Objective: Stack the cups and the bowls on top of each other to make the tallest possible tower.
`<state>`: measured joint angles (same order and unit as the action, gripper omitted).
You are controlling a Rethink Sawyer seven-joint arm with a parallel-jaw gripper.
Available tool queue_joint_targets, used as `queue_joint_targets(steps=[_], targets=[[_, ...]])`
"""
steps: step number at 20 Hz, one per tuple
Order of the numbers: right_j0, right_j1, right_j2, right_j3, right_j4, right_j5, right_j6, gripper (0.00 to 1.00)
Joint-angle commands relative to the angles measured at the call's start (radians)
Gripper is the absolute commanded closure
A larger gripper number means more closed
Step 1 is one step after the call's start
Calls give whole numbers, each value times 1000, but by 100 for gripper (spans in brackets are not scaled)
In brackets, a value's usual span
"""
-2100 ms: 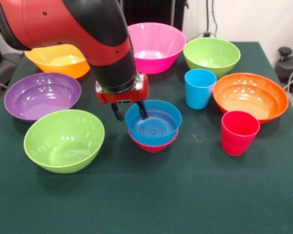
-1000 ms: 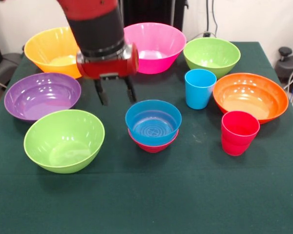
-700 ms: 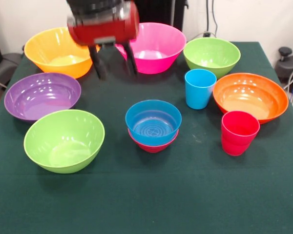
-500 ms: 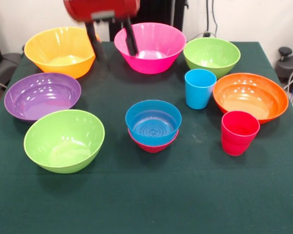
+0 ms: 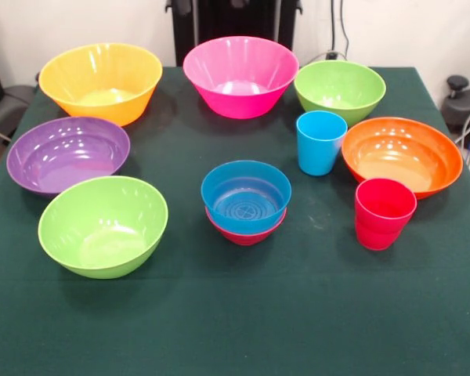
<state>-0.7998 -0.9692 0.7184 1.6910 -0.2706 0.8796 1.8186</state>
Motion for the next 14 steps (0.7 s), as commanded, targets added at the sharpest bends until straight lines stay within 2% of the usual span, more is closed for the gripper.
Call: queue_joint_targets(steps=[1,8,14], targets=[[51,-67,17,311,-9,-156,38,0],[110,-103,-13,467,-28,-304,101,0],[170,-57,-79,516,-76,-416,138,0]])
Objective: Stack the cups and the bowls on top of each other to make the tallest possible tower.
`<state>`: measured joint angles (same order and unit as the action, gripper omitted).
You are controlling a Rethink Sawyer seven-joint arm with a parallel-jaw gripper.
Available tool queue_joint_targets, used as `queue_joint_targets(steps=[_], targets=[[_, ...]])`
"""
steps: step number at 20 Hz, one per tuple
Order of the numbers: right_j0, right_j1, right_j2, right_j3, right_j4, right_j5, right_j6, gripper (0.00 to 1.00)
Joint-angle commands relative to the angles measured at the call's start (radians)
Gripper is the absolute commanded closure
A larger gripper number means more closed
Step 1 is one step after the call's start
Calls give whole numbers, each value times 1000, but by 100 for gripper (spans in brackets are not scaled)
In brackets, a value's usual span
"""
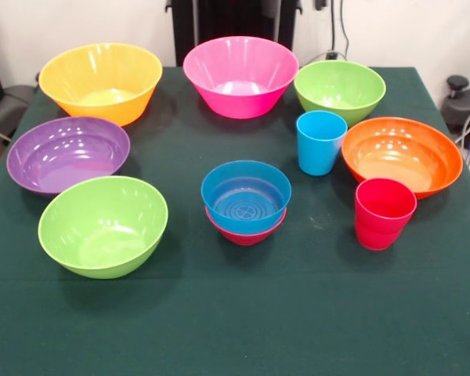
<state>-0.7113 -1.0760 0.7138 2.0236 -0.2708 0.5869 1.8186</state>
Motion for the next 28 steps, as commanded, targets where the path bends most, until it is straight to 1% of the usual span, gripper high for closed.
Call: queue_joint_targets(steps=[1,5,8,14,18,19,21,24,28], targets=[[91,58,-86,184,-80,-136,139,0],[146,105,-160,175,-105,-203,160,0],[191,151,-222,149,-131,-254,166,0],[233,226,-293,98,-154,-326,140,0],[227,241,-311,107,-163,-359,113,0],[217,226,-303,120,-157,-357,103,0],[205,222,-299,122,-156,-353,87,0],[190,236,-300,106,-163,-346,65,0],[175,271,-302,55,-176,-336,36,0]])
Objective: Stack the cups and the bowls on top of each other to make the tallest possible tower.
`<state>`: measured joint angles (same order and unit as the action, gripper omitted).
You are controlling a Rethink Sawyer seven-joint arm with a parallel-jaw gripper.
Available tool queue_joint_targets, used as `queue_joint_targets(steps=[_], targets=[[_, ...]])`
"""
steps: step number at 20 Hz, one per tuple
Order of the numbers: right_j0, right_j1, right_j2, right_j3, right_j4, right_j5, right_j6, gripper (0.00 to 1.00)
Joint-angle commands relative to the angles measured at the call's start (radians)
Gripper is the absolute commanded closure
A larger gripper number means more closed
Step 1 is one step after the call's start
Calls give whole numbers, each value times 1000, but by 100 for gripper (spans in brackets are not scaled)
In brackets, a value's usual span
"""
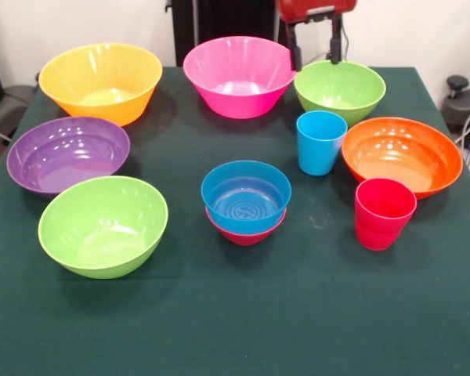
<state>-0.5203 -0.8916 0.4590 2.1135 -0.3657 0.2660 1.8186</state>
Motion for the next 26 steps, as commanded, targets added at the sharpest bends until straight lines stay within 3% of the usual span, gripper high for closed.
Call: queue_joint_targets(steps=[1,12,17,23,26], targets=[[-18,91,-47,-45,-80,-8,29,0],[37,243,-133,-140,-159,-143,65,0],[43,292,-112,-212,-144,-125,49,0],[61,230,-75,-244,-76,-11,43,0],[70,229,-87,-245,-74,-19,57,0]])
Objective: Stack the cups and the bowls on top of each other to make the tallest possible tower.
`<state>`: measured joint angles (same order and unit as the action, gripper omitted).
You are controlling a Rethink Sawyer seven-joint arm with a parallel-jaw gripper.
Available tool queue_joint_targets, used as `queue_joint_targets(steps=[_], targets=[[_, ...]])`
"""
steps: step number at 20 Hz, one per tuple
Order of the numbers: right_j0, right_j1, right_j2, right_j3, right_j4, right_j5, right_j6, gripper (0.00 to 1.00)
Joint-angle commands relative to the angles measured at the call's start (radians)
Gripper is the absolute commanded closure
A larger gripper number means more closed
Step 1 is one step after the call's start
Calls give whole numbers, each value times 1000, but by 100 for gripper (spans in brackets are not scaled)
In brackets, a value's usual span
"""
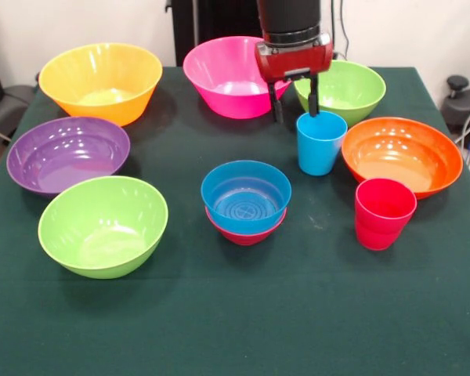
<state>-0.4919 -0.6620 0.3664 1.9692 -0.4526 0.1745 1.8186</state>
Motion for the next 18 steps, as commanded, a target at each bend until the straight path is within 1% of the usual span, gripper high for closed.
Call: queue_joint_targets(steps=[1,4,6,8,10,13,18], targets=[[37,-7,7,-91,13,67,59,0],[40,33,-4,-80,-1,14,78,0],[45,46,-19,-79,-14,-11,85,0],[47,54,-34,-73,-24,-17,86,0],[44,54,-42,-63,-25,7,80,0],[46,30,-54,-59,-33,8,75,0],[74,67,-107,-90,-54,-12,78,0]])
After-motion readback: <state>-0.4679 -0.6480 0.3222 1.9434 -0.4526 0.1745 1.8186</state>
